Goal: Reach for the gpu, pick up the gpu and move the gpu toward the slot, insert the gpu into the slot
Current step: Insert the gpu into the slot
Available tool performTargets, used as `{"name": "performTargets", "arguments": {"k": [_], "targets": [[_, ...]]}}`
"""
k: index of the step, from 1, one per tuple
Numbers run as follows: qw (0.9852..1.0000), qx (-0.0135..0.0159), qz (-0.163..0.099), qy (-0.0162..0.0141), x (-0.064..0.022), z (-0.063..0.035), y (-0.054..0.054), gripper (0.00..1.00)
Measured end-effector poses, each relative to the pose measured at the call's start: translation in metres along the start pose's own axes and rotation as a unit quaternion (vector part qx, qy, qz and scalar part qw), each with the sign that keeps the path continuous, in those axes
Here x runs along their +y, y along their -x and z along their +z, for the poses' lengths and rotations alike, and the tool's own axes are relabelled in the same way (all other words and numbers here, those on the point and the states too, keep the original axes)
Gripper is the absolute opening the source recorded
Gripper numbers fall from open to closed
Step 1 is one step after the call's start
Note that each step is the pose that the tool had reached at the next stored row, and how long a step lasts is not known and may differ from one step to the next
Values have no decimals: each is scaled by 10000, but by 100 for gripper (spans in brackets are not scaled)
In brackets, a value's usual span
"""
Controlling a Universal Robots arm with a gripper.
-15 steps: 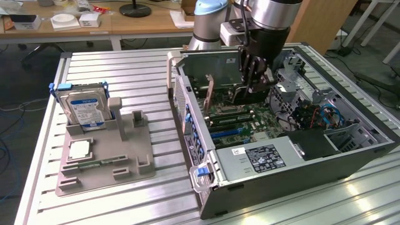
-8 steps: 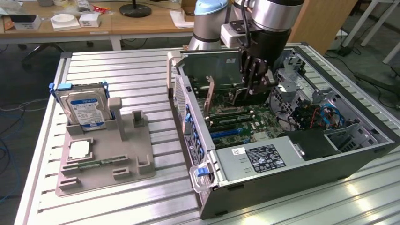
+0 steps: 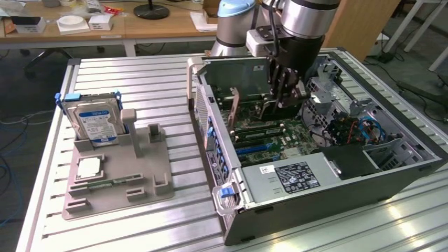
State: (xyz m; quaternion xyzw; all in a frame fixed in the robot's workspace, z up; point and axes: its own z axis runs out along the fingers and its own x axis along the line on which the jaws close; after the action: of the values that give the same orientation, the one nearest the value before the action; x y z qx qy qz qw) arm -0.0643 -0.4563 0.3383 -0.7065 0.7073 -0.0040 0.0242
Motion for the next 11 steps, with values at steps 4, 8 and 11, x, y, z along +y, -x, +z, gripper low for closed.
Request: {"name": "performTargets", "arguments": {"k": [4, 8, 11], "targets": [[10000, 0, 0, 0, 28, 31, -5, 26], [10000, 0, 0, 0, 34, 93, -11, 26], [10000, -1, 1, 0, 46, 120, -12, 26]]}}
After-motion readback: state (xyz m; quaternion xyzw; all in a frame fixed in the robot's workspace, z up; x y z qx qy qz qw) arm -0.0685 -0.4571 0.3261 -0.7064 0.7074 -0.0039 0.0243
